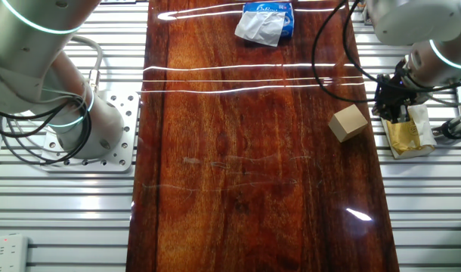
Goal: Use the gripper to push the small block from left to right
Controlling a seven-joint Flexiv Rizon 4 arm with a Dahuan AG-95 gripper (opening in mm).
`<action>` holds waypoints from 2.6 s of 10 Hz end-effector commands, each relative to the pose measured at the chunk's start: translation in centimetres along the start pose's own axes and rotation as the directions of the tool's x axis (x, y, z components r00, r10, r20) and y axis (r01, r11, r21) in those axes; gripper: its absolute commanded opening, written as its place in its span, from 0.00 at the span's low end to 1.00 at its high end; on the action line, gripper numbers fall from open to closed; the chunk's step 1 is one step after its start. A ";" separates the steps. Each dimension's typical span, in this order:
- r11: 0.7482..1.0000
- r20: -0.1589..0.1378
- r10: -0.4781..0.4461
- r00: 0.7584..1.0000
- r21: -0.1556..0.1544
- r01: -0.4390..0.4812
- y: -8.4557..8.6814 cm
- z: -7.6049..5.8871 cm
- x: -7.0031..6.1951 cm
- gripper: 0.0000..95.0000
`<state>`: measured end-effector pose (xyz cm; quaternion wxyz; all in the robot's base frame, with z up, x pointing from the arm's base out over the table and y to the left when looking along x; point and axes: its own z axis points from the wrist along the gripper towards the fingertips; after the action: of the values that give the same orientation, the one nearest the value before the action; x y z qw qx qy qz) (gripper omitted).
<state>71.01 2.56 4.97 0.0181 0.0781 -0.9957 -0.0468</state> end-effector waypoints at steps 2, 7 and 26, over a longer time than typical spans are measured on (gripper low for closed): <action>1.000 -0.015 0.002 1.000 -0.004 -0.003 -0.5 1.2 0.7 0.00; 0.999 -0.058 0.038 0.998 -0.001 -0.038 -0.7 1.6 1.3 0.00; 0.999 -0.099 0.041 0.994 0.020 -0.039 -3.9 1.9 5.0 0.00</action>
<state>66.56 -1.95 2.83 0.0678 0.0600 -0.9954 -0.0326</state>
